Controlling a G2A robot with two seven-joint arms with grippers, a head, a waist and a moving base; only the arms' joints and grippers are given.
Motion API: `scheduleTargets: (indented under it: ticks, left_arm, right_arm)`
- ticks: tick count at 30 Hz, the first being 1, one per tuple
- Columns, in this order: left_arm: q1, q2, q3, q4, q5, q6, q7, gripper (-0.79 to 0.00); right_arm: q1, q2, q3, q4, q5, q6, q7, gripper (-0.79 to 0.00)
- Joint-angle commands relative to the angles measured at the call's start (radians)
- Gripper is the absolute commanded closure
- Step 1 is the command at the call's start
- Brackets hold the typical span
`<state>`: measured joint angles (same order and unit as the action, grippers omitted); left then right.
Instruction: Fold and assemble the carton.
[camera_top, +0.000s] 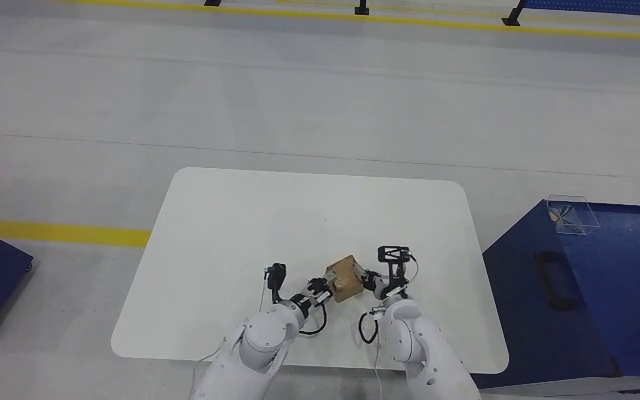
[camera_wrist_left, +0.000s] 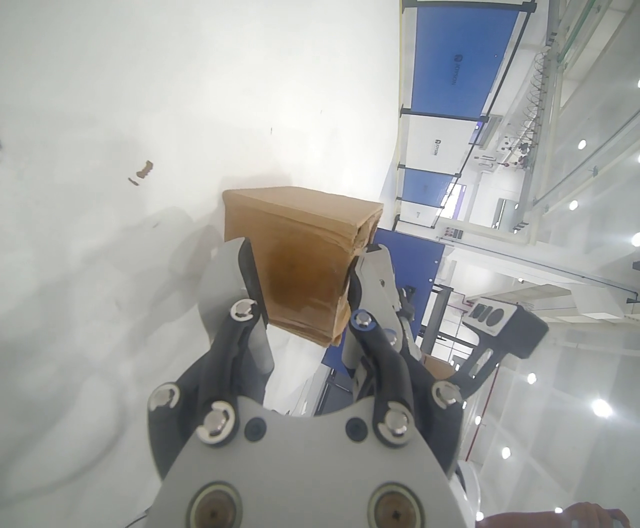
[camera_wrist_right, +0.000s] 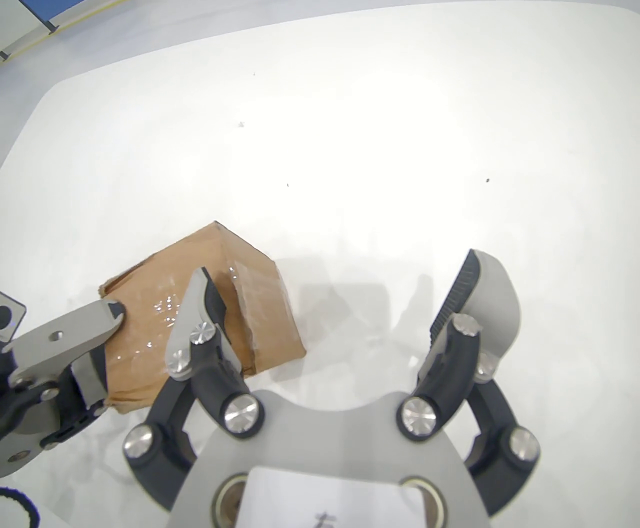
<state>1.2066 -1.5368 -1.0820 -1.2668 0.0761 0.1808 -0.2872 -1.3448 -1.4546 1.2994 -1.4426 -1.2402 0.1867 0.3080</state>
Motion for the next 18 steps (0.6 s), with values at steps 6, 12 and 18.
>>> scheduleTargets:
  ticks: [6, 12, 18]
  left_arm:
    - [0.085, 0.020, -0.019, -0.111, 0.112, -0.162, 0.055, -0.785]
    - [0.125, 0.028, -0.015, -0.134, 0.219, -0.313, 0.158, -0.785]
    - [0.106, 0.037, -0.012, -0.135, 0.415, -0.301, 0.229, -0.785]
  right_arm:
    - [-0.016, 0.006, 0.017, -0.038, -0.009, -0.022, 0.004, -0.785]
    - [-0.056, 0.012, 0.066, -0.097, 0.049, -0.030, -0.021, -0.785]
    - [0.010, 0.004, 0.041, -0.011, 0.035, 0.062, -0.013, -0.785]
